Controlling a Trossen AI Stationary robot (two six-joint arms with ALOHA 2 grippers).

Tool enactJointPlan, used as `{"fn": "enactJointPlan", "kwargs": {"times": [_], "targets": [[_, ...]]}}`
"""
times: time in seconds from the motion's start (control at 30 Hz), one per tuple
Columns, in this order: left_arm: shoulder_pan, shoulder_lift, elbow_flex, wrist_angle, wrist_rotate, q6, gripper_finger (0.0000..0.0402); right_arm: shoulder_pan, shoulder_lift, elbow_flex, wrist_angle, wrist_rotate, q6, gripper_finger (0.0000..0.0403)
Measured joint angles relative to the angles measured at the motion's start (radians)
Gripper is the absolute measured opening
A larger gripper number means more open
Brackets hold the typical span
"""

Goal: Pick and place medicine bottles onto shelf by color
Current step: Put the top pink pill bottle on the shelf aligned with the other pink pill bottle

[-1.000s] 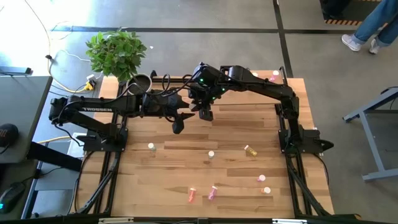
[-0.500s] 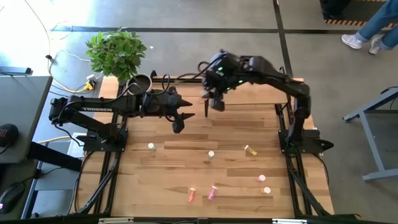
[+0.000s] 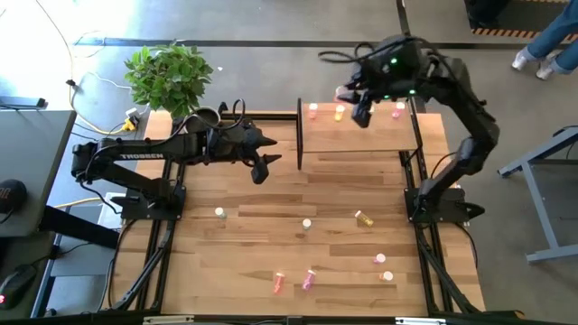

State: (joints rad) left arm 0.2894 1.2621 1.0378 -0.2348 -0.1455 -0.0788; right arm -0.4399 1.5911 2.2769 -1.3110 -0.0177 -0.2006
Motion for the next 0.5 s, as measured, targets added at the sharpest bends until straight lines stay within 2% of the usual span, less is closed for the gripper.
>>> {"fn": "enactJointPlan", "kwargs": {"times": [0.17, 0.37, 0.5], "targets": [[0.013, 0.000, 0.000, 0.000, 0.002, 0.000, 0.0209, -0.070, -0.093, -0.216, 0.055, -0.017, 0.035, 0.0105], [0.029, 0.000, 0.000, 0.000, 0.002, 0.000, 0.0209, -0.114, -0.222, -0.563, 0.317, -0.106, 0.102, 0.0105], [0.044, 0.000, 0.000, 0.001, 0.002, 0.000, 0.0209, -0.116, -0.264, -0.737, 0.500, -0.157, 0.140, 0.0105]]}}
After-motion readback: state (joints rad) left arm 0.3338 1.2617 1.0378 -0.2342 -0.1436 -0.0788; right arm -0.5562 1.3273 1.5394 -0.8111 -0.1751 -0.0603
